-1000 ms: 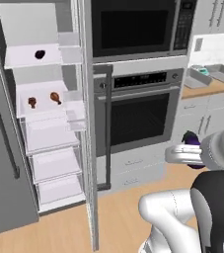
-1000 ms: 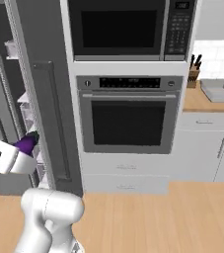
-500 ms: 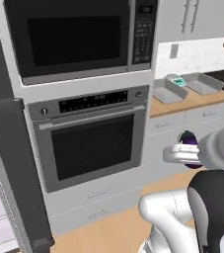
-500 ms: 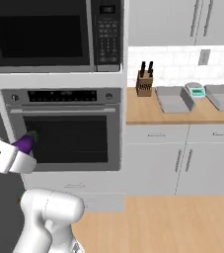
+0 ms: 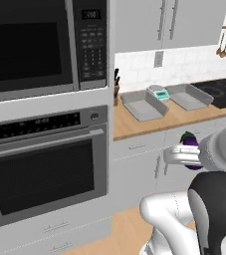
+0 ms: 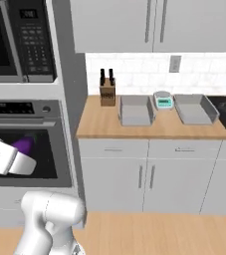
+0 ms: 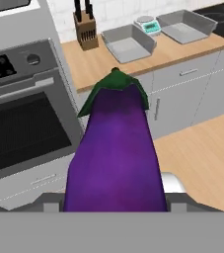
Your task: Place one eggplant and one chicken drumstick in each tupperware on the nearby counter, to pack two identical lunches.
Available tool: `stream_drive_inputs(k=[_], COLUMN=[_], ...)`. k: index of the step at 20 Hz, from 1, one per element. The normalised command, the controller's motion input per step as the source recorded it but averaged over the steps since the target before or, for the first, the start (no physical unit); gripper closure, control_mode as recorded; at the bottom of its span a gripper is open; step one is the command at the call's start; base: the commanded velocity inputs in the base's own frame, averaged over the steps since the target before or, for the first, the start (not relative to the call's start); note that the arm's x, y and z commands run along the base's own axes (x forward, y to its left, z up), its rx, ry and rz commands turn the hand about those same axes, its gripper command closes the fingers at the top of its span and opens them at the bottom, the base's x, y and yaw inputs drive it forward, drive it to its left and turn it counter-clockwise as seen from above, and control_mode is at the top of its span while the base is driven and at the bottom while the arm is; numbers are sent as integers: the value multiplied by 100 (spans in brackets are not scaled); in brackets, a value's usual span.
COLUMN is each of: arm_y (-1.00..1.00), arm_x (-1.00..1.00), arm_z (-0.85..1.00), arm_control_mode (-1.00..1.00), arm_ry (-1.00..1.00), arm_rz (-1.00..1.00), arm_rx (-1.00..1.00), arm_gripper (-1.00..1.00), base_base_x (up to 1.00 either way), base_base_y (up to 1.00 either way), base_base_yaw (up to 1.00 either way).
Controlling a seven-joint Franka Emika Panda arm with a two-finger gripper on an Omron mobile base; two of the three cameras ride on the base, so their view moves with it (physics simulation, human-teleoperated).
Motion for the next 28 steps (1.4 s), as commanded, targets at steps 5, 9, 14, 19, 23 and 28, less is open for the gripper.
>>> stream_drive_inputs(k=[5,9,14,19,23,28], arm_y=[0,0,0,0,0,0], arm_x=[0,0,0,0,0,0], arm_z=[0,0,0,0,0,0], arm_control_mode=[100,100,100,100,100,100], arm_ry=[0,0,0,0,0,0], arm_rz=[0,0,0,0,0,0], arm_rx=[0,0,0,0,0,0], arm_gripper=[100,100,100,100,100,100], base_base_x=[76,73,67,39,75,50], base_base_y=[-100,-100,-100,-90,-37,-41], base_base_yaw=[27,34,35,23,7,8])
